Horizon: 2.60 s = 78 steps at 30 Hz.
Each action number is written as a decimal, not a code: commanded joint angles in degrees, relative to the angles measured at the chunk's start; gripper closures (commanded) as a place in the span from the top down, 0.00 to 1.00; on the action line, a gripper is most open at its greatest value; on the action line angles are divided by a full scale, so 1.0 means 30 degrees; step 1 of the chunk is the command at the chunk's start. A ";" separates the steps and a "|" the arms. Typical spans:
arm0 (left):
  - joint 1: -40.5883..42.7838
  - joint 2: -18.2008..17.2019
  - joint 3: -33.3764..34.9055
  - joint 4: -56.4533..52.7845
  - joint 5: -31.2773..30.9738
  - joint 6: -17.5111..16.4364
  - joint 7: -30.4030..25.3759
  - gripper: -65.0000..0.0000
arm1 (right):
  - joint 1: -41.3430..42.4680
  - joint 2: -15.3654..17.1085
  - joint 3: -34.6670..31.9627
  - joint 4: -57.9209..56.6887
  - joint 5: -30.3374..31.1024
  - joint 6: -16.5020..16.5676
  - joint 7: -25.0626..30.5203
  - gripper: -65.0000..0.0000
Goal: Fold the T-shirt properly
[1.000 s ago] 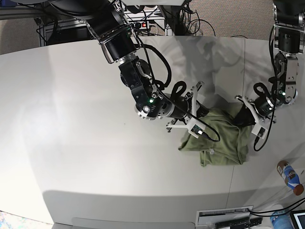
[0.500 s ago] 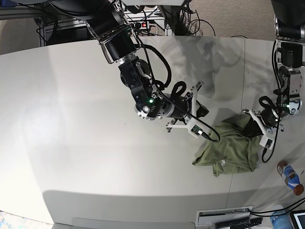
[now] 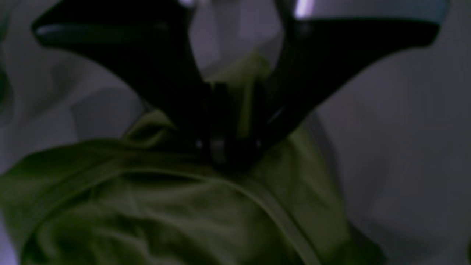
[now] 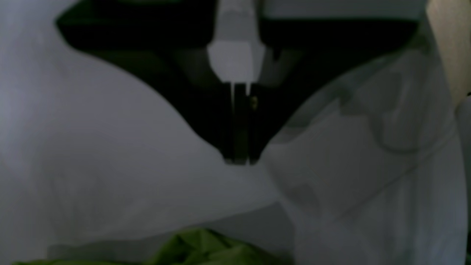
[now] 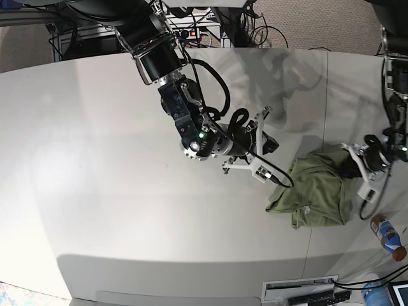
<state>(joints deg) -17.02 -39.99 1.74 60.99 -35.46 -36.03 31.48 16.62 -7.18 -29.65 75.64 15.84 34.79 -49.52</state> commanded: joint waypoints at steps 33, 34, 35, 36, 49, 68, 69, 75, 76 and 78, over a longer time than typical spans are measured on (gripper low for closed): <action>1.7464 -0.1064 -1.4579 1.2378 -0.8808 -0.1323 0.5989 0.16 | -0.9056 0.2718 0.0801 1.2910 0.0896 0.0095 -0.3796 0.00; 1.7930 -0.0714 -1.4979 1.2415 -0.9136 -0.1323 0.6120 0.16 | -0.9508 0.2725 0.0801 1.3209 0.0605 0.0102 -0.3803 0.00; 1.8360 -0.0393 -1.5278 1.2444 -0.9435 -0.1323 0.6288 0.16 | -1.0003 0.2718 0.0794 1.3522 0.0255 0.0102 -0.3825 0.00; 1.8731 -0.0109 -1.5482 1.2466 -0.9712 -0.1323 0.6462 0.16 | -1.0484 0.2718 0.0794 1.3850 -0.0102 0.0102 -0.3854 0.00; 2.3176 0.2514 -1.5664 1.2466 -1.0346 -0.1323 0.7220 0.16 | -1.6976 0.4095 0.0794 1.8746 -0.4342 0.0080 -0.3949 0.00; 2.4655 0.3206 -1.5664 1.2458 -0.9908 -0.1323 0.6929 0.16 | -2.1784 0.5836 0.8094 1.9329 -0.4976 0.0036 -0.3483 0.00; 2.4662 0.3213 -1.5664 1.2458 -0.9894 -0.1323 0.6761 0.16 | -2.1770 0.5836 0.8757 1.9329 -0.4707 0.0036 -0.3337 0.00; 2.4676 0.3213 -1.5664 1.2458 -0.9792 -0.1323 0.6732 0.16 | -2.1791 0.5843 1.2619 1.9343 -0.2922 0.0044 -0.3971 0.00; 2.4684 0.3228 -1.5657 1.2458 -0.9551 -0.1323 0.6732 0.16 | -2.1799 0.5843 1.3209 1.9343 -0.2455 0.0051 -0.4167 0.00; 2.4815 0.3351 -1.5657 1.2458 -0.9034 -0.1323 0.6732 0.16 | -2.1915 0.5850 1.4316 1.9343 -0.1785 0.0058 -0.4561 0.00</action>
<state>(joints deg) 56.40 -29.15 -44.69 97.89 -61.73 -39.92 52.12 -48.05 10.15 13.08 132.62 10.83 34.96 -62.83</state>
